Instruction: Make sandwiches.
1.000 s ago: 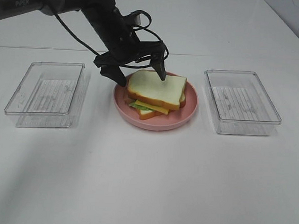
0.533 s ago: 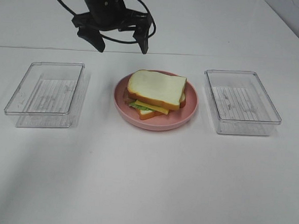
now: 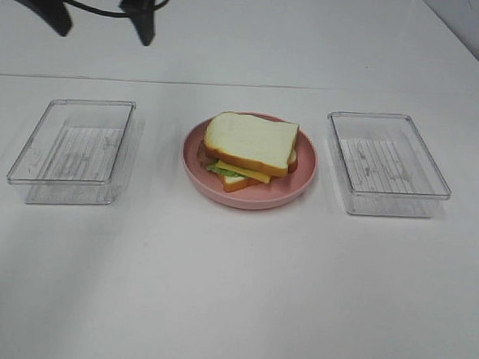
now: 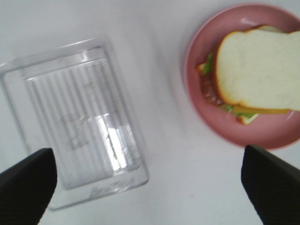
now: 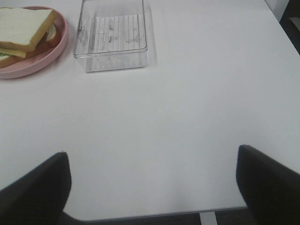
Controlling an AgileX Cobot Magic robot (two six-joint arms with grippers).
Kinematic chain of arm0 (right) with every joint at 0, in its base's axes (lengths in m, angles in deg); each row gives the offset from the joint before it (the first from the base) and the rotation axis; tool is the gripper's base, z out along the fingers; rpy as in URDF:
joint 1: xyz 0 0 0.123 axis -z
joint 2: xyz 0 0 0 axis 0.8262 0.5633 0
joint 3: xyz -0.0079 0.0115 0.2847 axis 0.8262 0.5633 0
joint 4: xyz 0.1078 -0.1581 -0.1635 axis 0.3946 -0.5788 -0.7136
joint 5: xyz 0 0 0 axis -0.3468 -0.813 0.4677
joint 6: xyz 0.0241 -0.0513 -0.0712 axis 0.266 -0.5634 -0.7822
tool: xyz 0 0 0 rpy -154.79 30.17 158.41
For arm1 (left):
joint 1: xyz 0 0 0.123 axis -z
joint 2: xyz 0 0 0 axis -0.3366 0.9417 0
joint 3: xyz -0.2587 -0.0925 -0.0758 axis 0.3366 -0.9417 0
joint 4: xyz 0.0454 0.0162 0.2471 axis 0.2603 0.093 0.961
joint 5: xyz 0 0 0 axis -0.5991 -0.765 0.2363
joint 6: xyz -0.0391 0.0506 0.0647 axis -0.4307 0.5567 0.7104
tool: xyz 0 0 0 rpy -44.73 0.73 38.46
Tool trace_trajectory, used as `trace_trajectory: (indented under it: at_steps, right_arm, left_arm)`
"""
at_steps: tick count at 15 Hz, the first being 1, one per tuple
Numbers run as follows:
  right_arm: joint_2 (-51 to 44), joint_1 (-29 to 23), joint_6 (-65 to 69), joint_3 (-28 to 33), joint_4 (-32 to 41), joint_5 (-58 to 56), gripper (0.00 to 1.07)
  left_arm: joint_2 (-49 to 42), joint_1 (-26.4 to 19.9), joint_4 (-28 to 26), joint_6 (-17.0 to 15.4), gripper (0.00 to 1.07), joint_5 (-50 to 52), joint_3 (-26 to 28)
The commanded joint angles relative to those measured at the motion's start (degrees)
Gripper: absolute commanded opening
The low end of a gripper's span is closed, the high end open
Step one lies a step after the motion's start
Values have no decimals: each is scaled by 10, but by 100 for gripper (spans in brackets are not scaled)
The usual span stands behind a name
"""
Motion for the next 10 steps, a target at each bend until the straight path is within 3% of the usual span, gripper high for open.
trace_trajectory:
  at_steps: [1,2,3,6,7,10]
  right_arm:
    - [-19,3,-4,2,1,5,92]
    - [-19,3,-4,2,1,5,92]
    - [-19,3,-4,2,1,5,92]
    - [-19,3,-4,2,1,5,92]
    - [-19,3,-4,2,1,5,92]
    - [-19,3,-4,2,1,5,92]
  left_arm:
    - [-105,-37,32,11,100,-61,-109]
    - [-130,-49,34,14,100,-60,-135]
    - [-223,-102,34,28,100,-52,-226]
    - [-331,-166,31,49,100,-35,-315]
    - [-438,-216,22,50,100,6,-406]
    - [-593,-222,18,52,100,41,-520]
